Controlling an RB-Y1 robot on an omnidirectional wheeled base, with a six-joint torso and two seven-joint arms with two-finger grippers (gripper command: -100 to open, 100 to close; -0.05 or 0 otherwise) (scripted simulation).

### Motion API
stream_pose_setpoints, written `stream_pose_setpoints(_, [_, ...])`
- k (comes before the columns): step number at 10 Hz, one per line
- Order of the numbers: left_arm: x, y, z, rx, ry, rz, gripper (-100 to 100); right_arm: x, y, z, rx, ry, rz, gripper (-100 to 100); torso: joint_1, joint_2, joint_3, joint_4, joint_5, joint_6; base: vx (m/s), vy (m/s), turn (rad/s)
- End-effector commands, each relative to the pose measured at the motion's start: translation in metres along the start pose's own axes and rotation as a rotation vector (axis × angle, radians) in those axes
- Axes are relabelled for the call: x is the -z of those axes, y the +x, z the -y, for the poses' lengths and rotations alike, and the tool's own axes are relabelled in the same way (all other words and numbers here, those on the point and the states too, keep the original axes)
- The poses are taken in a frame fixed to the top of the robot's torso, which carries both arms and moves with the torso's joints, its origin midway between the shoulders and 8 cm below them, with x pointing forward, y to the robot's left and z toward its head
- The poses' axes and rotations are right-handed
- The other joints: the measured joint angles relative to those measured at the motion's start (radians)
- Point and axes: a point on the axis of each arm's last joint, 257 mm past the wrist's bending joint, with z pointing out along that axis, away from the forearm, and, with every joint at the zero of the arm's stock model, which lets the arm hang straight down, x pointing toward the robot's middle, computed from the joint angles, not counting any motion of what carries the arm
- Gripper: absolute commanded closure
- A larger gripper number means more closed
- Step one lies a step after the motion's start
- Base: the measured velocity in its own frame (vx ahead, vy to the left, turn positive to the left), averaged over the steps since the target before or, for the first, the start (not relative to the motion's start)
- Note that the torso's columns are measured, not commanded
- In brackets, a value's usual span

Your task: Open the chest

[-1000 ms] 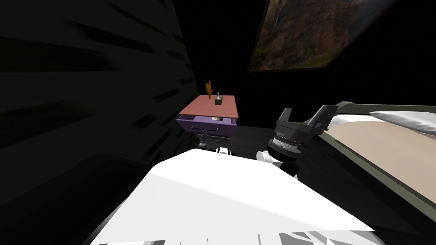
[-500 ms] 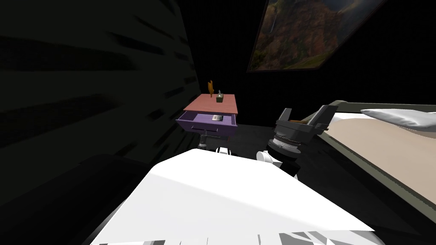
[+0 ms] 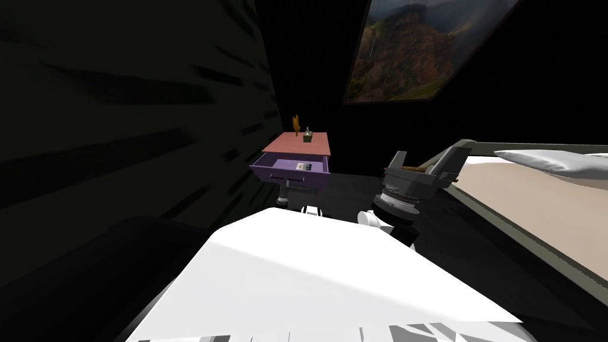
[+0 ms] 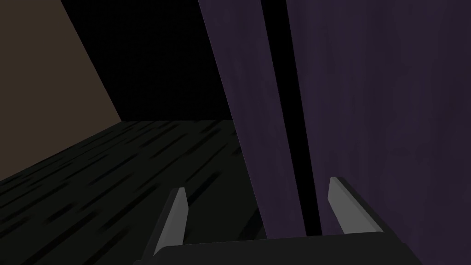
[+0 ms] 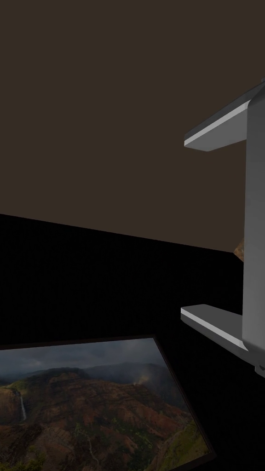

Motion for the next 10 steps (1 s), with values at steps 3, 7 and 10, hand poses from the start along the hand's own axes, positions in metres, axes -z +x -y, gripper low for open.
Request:
stream_pose_setpoints(3, [-0.035, 0.002, -0.001, 0.005, -0.007, -0.005, -100, 0.000, 0.000, 0.000, 0.000, 0.000, 0.000, 0, -0.002, 0.009, 0.006, 0.003, -0.001, 0.000, -0.043, 0.001, 0.012])
stream_pose_setpoints(7, [-0.073, 0.003, 0.003, 0.012, -0.006, -0.010, -100, 0.000, 0.000, 0.000, 0.000, 0.000, 0.000, 0, -0.005, 0.017, 0.009, 0.011, -0.005, -0.002, -0.076, -0.003, 0.018])
stream_pose_setpoints(10, [-0.057, 0.006, -0.010, 0.013, -0.055, -0.016, 0, 0.000, 0.000, 0.000, 0.000, 0.000, 0.000, 0, -0.005, 0.014, 0.008, 0.008, -0.004, 0.000, -0.007, 0.000, 0.000])
